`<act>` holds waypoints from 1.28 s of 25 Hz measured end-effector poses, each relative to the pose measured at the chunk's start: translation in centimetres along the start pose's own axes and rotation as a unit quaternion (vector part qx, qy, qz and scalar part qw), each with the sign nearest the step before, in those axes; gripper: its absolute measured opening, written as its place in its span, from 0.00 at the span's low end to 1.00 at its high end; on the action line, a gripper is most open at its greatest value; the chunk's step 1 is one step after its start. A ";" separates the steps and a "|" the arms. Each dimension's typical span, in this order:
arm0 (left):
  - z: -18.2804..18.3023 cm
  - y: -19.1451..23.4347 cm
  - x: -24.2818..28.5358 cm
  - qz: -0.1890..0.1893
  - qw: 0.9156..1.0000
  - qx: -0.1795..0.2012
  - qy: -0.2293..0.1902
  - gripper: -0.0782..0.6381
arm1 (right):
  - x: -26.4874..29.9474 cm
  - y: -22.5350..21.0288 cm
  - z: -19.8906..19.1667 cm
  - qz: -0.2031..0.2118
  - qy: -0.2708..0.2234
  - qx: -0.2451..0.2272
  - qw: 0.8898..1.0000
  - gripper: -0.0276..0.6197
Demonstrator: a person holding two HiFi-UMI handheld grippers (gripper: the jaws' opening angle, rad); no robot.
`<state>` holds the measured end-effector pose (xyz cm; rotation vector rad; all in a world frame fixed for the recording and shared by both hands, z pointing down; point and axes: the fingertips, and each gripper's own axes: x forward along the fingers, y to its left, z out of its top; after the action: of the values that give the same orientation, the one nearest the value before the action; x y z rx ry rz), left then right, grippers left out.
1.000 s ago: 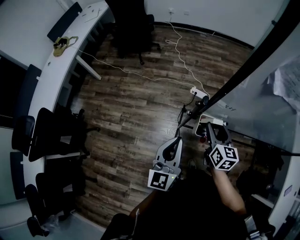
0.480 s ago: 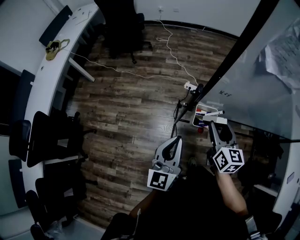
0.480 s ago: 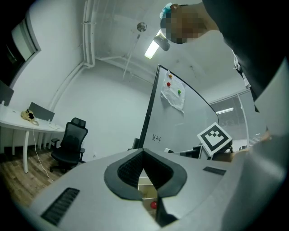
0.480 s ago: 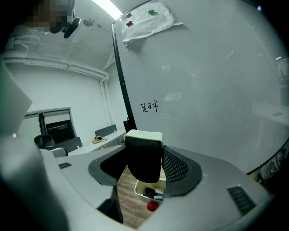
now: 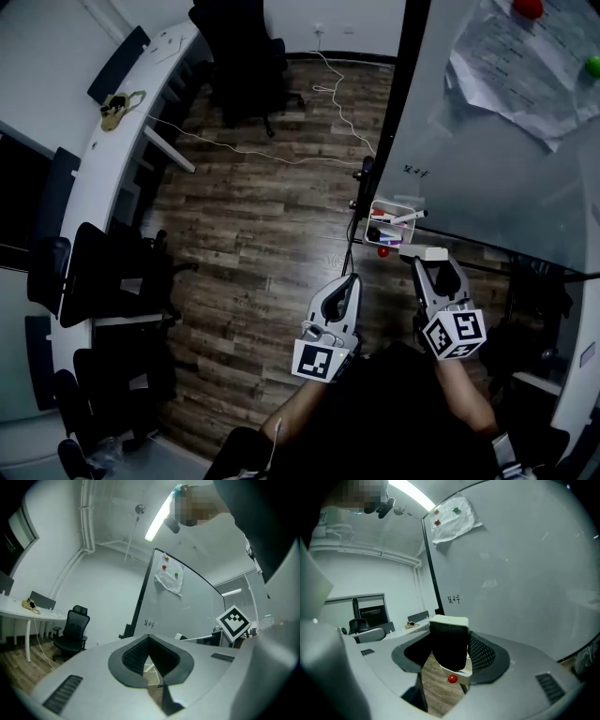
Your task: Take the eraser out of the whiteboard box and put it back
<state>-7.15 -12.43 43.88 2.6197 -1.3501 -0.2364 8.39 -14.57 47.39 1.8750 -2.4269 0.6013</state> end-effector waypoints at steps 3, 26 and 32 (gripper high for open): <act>-0.5 -1.3 -0.5 0.014 1.000 0.012 0.010 0.12 | -1.7 -0.1 -0.2 0.020 0.003 -0.002 1.000 0.43; -2.7 -18.8 -6.6 0.039 0.998 0.036 0.018 0.12 | -18.6 -4.1 -1.0 0.114 -0.017 -0.001 0.993 0.43; -2.1 -19.8 -6.5 0.016 0.999 0.042 0.011 0.12 | -20.2 -3.0 -1.1 0.123 -0.029 -0.009 0.992 0.43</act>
<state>5.23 4.32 41.57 2.6570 -1.4232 -0.1493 16.58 3.93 44.38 1.6205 -2.7139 0.5380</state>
